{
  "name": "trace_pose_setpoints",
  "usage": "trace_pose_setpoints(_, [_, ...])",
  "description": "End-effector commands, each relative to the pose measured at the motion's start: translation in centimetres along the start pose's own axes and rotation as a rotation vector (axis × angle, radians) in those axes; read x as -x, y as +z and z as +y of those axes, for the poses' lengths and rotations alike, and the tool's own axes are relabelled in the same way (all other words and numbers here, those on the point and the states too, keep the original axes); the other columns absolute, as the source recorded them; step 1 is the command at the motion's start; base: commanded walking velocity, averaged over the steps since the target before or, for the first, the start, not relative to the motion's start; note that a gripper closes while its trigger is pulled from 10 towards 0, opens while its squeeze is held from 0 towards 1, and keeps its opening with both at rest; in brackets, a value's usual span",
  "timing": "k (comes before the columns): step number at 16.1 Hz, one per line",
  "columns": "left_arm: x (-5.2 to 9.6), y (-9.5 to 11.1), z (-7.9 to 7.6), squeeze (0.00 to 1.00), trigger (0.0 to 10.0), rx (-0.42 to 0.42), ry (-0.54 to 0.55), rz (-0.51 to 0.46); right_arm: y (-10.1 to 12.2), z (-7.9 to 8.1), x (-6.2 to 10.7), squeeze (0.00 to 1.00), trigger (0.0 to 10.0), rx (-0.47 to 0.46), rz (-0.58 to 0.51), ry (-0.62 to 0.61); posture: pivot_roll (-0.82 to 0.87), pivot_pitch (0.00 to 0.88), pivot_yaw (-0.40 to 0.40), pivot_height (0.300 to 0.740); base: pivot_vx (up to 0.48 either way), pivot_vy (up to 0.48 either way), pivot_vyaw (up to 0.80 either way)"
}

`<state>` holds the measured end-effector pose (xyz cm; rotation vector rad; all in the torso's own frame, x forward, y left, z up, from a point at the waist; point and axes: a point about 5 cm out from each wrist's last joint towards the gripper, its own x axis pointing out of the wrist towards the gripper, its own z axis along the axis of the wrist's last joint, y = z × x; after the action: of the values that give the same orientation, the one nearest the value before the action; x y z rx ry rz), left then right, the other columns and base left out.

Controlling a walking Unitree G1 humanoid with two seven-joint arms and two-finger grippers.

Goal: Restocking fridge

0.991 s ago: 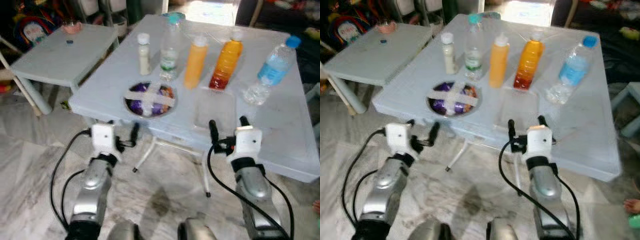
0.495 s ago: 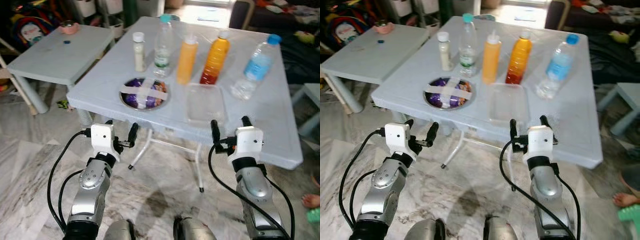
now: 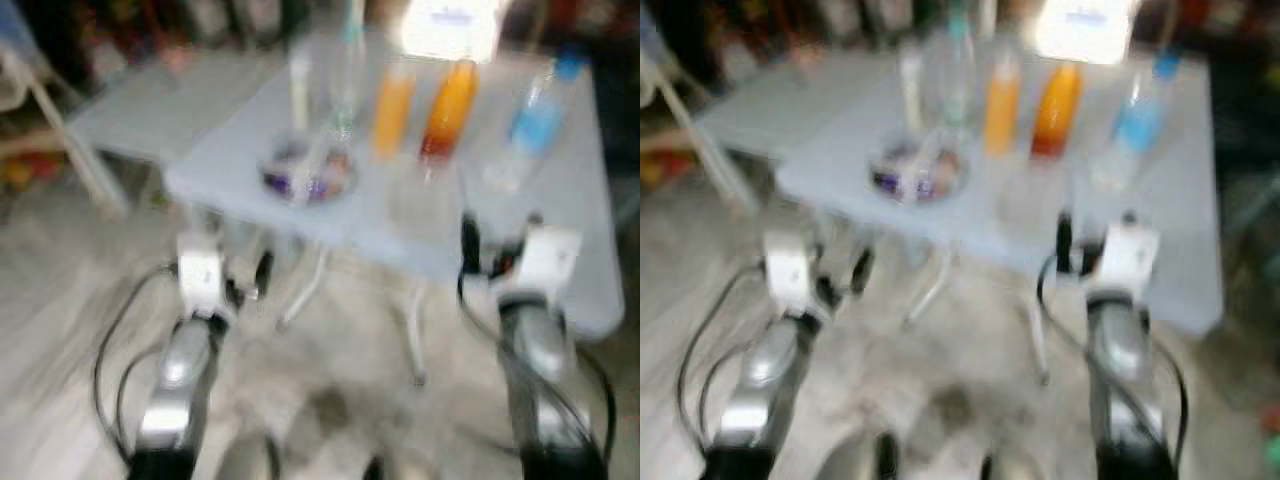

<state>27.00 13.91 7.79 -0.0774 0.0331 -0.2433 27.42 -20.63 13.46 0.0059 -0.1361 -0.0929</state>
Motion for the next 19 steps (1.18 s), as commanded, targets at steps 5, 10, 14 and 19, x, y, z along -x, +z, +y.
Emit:
trace_pose_setpoints(5, [-0.2,0.7,0.4,0.00,10.0,-0.046,0.000,-0.013,-0.8,-0.6,-1.1,0.00,10.0,-0.062,0.051,0.018,-0.01,0.094,0.033,0.740,0.000,0.000,0.00])
trace_pose_setpoints(10, [-0.1,0.6,0.5,0.00,10.0,-0.058,-0.007,-0.004,-0.6,-1.4,-1.8,0.00,10.0,-0.086,0.043,0.035,-0.01,0.109,0.050,0.740,0.000,0.000,0.00])
trace_pose_setpoints(14, [-0.1,0.7,0.6,0.00,10.0,-0.067,-0.012,0.000,-0.5,-1.1,-2.9,0.00,10.0,-0.156,0.040,0.098,0.00,0.114,0.056,0.740,0.000,0.000,0.00])
trace_pose_setpoints(19, [-0.1,0.7,0.7,0.00,10.0,-0.076,-0.007,0.003,-1.9,-1.3,-3.4,0.00,10.0,-0.387,0.124,0.141,0.01,0.118,0.057,0.740,0.000,0.000,0.00])
